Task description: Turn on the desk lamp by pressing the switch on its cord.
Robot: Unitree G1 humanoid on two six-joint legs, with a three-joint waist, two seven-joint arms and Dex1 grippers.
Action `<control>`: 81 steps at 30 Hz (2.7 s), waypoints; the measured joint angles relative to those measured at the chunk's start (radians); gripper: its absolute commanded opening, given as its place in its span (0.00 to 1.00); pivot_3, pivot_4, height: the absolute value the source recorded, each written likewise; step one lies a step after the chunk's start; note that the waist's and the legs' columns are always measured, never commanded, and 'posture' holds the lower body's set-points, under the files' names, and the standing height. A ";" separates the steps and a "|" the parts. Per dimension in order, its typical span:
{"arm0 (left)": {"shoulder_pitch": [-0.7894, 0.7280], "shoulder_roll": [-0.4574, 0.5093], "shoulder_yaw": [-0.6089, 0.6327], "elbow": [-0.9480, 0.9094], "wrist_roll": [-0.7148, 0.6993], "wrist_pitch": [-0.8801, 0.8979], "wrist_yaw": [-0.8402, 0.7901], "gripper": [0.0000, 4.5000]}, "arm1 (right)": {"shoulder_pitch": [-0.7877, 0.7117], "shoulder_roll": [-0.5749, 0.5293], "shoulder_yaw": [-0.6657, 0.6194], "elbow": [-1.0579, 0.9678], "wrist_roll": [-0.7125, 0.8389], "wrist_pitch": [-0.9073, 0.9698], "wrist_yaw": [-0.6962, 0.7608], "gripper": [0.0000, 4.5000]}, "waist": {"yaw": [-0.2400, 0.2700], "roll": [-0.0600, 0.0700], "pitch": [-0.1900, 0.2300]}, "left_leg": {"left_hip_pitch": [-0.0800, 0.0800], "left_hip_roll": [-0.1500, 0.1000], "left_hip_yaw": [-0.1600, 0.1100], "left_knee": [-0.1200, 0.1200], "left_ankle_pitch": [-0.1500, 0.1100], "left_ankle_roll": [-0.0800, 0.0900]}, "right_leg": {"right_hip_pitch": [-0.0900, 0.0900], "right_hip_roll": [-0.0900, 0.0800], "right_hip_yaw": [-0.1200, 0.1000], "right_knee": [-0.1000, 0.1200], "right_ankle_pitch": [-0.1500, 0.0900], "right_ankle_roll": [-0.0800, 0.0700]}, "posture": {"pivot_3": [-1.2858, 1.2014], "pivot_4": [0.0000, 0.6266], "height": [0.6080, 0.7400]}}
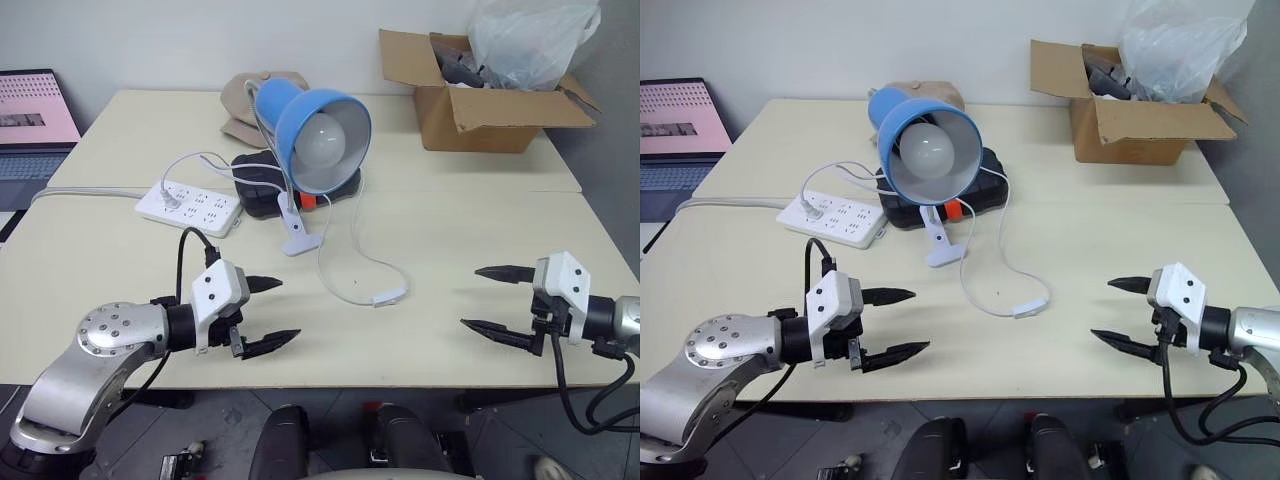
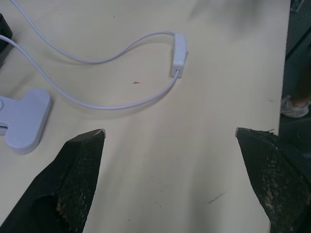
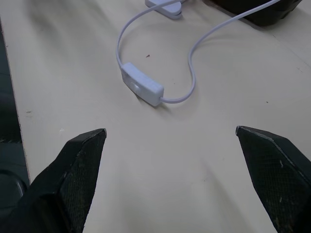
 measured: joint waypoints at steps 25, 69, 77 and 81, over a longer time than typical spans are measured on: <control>-0.169 -0.214 -0.252 0.170 0.216 -0.165 0.080 0.99 | 0.048 -0.008 -0.022 -0.103 0.008 0.066 -0.003 1.00 | 0.007 0.000 0.000 | 0.000 0.000 0.000 0.001 0.000 0.000 | 0.001 0.000 0.000 0.001 0.001 0.001 | 0.52 0.24 1.00; -0.496 -0.546 -0.526 0.767 0.510 -0.424 0.006 0.09 | 0.137 -0.045 -0.186 -0.397 0.132 0.451 -0.152 1.00 | 0.010 -0.001 -0.001 | -0.001 -0.002 -0.002 0.003 0.000 0.000 | 0.001 0.001 0.000 0.001 0.002 0.004 | 0.52 0.24 1.00; -0.502 -0.467 -0.494 0.738 0.490 -0.417 -0.048 0.09 | -0.032 -0.045 -0.062 -0.396 0.160 0.446 -0.163 1.00 | -0.005 -0.002 0.000 | -0.001 -0.001 -0.002 0.003 0.000 0.000 | 0.001 0.003 0.000 0.001 0.002 0.004 | 0.52 0.24 1.00; -0.494 -0.402 -0.457 0.669 0.452 -0.390 -0.099 0.09 | -0.219 -0.019 0.131 -0.363 0.158 0.480 -0.187 1.00 | -0.007 -0.002 0.000 | -0.001 0.000 -0.002 0.003 0.000 0.000 | 0.001 0.002 0.001 0.001 0.002 0.004 | 0.52 0.24 1.00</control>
